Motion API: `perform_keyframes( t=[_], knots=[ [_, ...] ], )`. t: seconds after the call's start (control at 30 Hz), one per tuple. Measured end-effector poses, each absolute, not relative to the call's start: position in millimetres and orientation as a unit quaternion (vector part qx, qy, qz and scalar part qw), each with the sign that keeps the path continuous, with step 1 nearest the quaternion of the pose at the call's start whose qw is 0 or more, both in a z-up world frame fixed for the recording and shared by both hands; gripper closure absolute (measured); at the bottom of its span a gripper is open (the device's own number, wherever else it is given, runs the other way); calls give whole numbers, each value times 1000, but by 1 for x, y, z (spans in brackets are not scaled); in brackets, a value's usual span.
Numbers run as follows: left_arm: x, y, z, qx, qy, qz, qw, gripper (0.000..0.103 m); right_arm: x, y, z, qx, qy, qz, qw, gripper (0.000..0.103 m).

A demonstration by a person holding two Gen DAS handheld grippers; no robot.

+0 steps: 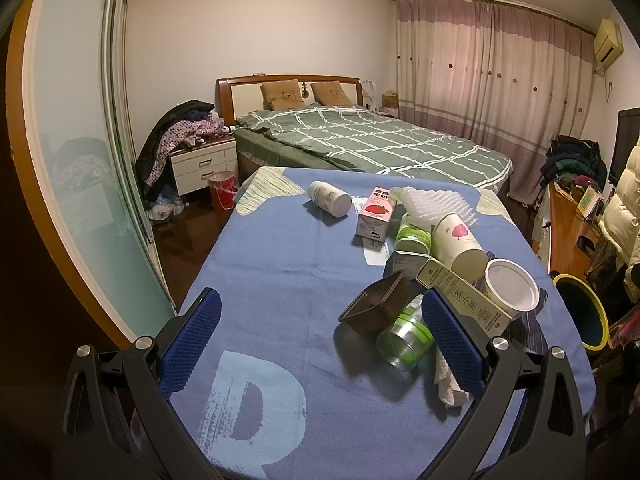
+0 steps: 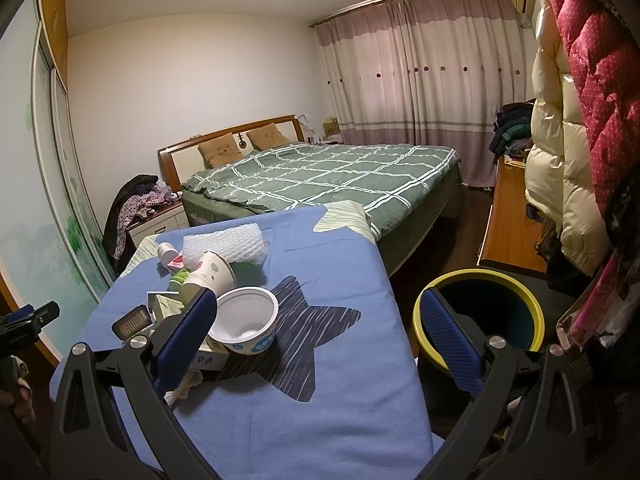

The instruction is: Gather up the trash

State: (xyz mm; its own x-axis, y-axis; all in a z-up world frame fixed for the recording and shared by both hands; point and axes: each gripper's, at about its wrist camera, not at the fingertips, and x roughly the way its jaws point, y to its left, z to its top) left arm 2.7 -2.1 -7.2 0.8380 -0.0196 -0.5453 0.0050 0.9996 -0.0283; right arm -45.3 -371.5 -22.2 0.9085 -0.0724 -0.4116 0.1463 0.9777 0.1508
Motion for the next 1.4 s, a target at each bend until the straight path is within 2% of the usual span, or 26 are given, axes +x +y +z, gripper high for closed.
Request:
perform_keyframes(
  t=[1.4],
  knots=[
    [-2,-7,-15,-11,290,-8,957,4,-41,-372,-29,93,217,-55,970,6]
  ],
)
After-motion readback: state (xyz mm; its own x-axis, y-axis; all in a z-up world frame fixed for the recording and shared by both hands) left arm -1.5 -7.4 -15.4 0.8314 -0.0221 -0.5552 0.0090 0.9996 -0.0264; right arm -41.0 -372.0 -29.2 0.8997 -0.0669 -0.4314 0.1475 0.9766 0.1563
